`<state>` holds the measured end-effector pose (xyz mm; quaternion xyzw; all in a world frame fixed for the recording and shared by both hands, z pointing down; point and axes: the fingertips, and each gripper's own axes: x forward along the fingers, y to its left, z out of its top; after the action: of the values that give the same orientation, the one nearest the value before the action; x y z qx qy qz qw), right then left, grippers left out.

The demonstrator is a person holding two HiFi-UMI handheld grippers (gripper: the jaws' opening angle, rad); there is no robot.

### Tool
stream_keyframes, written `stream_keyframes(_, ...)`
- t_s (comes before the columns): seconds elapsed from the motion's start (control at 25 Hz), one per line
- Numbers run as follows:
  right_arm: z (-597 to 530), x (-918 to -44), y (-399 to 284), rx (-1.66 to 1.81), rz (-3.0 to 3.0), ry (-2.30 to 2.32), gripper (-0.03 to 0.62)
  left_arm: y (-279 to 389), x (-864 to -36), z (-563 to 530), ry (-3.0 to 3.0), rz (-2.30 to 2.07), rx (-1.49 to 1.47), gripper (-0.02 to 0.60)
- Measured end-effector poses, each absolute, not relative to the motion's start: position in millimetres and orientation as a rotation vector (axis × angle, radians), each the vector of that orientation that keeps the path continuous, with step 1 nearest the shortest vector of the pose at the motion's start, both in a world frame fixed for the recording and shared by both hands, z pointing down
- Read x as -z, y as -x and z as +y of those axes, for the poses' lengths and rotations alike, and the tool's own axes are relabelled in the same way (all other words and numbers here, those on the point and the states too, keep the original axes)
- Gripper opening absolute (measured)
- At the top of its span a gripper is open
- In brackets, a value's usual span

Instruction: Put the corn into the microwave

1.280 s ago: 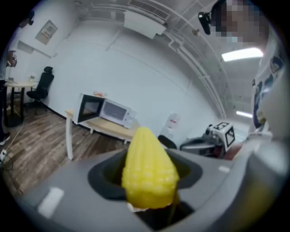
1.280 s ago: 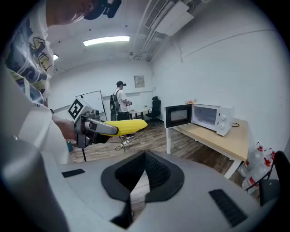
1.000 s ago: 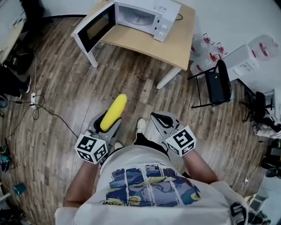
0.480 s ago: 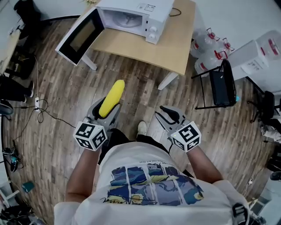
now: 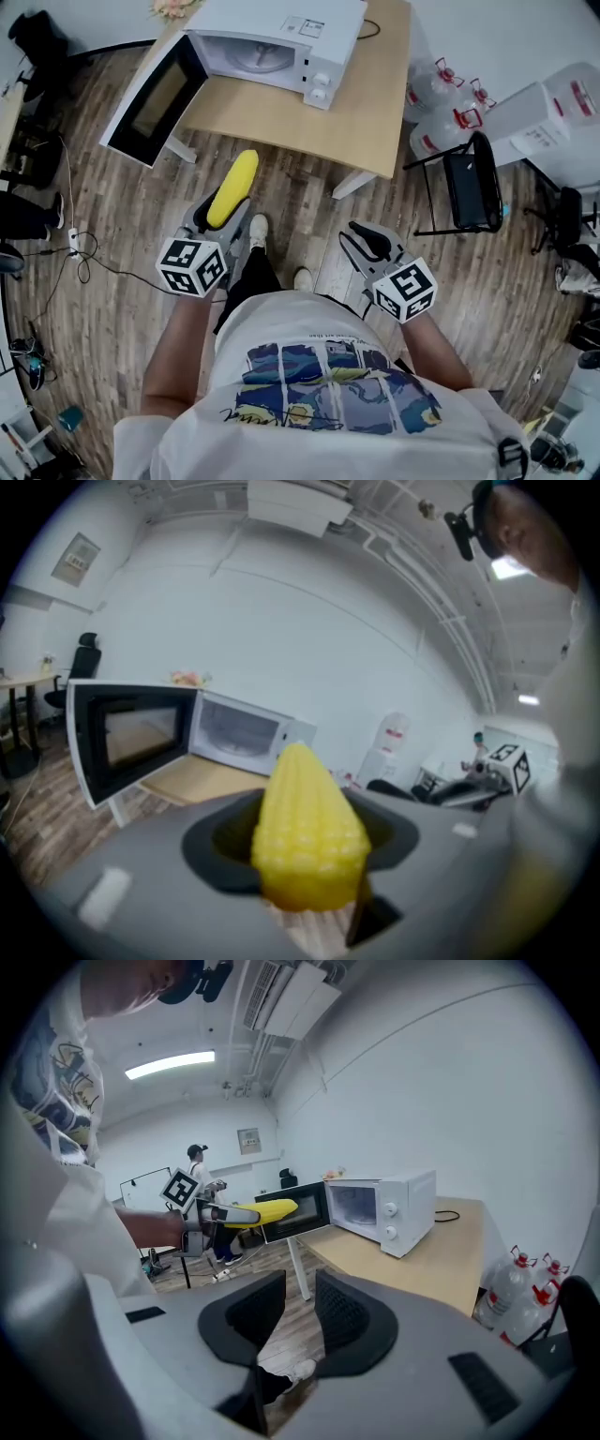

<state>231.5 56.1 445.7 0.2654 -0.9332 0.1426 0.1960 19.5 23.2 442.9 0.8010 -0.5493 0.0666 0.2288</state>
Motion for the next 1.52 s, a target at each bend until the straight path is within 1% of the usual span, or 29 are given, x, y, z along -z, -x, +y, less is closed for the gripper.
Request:
stream_keyframes(0.16,18,-442,-225,-0.432,-2.559,-0.869,0.084,0,-453,-32,-2.243,-1.466,-0.204,0.252)
stream_keyframes(0.32,-19,-434,-199,-0.440,-2.522,-0.951,0.083,23,-462,-93,-2.291,-1.422,-0.255,0.252)
stream_keyframes(0.56,-54,-428,-156,-0.449,-2.475,-1.029,0.081,46,-482,-173,-2.355,-1.362,-0.333,0.252)
stream_keyframes(0.76,-69,-426,-144,-0.482,-2.441,-1.134,0.081,54,-504,-231,-2.390,-1.334,-0.393,0.252)
stream_keyframes(1.04,-91,-423,-163,-0.507,-2.378,-1.177,0.079,53,-533,-305,-2.373,-1.351,-0.456,0.252)
stream_keyframes(1.28,-112,-422,-197,-0.590,-2.347,-1.261,0.075,33,-551,-359,-2.377,-1.357,-0.510,0.252)
stream_keyframes(1.52,-130,-420,-224,-0.574,-2.309,-1.332,0.075,16,-570,-402,-2.391,-1.357,-0.570,0.252)
